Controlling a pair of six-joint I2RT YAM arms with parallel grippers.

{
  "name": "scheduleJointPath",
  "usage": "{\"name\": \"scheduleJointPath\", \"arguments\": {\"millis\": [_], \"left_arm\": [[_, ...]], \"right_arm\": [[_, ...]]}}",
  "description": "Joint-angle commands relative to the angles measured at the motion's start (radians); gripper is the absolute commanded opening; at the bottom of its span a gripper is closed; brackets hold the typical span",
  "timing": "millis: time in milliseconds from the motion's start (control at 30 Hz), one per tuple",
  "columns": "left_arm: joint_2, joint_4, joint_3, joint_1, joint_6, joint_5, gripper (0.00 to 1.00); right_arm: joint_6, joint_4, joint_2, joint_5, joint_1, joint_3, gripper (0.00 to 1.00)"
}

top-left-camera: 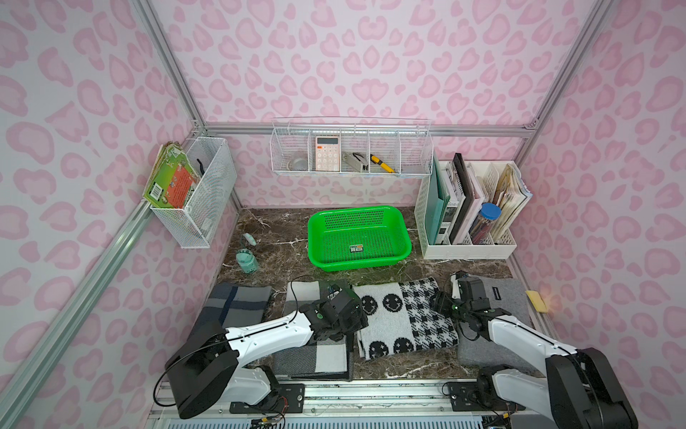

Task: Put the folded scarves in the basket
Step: Pick up the scarf at the center of the board.

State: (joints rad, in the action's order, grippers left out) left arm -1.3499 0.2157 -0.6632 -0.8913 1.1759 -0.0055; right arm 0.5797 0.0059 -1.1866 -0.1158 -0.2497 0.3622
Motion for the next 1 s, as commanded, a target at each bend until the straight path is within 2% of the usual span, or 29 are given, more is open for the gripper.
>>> {"name": "scheduleJointPath", "arguments": {"millis": [0, 100, 133, 167, 333, 633, 800, 967], "left_arm": [[-0.021, -0.015, -0.014, -0.003, 0.010, 0.015, 0.79], [-0.032, -0.035, -0.016, -0.006, 0.013, 0.022, 0.79], [-0.036, -0.044, -0.017, -0.009, 0.013, 0.024, 0.79], [-0.041, -0.053, -0.018, -0.012, 0.014, 0.027, 0.79], [-0.098, -0.095, -0.040, -0.017, 0.013, 0.065, 0.78], [-0.192, -0.086, -0.081, -0.017, 0.018, 0.053, 0.74], [-0.254, -0.098, -0.091, -0.018, 0.023, 0.064, 0.70], [-0.281, -0.114, -0.100, -0.017, 0.019, 0.076, 0.61]], "right_arm": [[0.026, -0.080, -0.013, 0.030, -0.015, -0.004, 0.53], [0.038, -0.082, 0.017, 0.047, -0.014, -0.019, 0.25], [0.042, -0.085, 0.031, 0.059, -0.014, -0.025, 0.19], [0.047, -0.088, 0.045, 0.071, -0.014, -0.027, 0.17], [0.057, -0.105, 0.090, 0.113, 0.007, -0.034, 0.18], [0.058, -0.099, 0.096, 0.076, 0.012, -0.043, 0.22], [0.066, -0.082, 0.091, 0.056, 0.012, -0.055, 0.31], [0.071, -0.081, 0.108, 0.026, 0.012, -0.059, 0.29]]}}
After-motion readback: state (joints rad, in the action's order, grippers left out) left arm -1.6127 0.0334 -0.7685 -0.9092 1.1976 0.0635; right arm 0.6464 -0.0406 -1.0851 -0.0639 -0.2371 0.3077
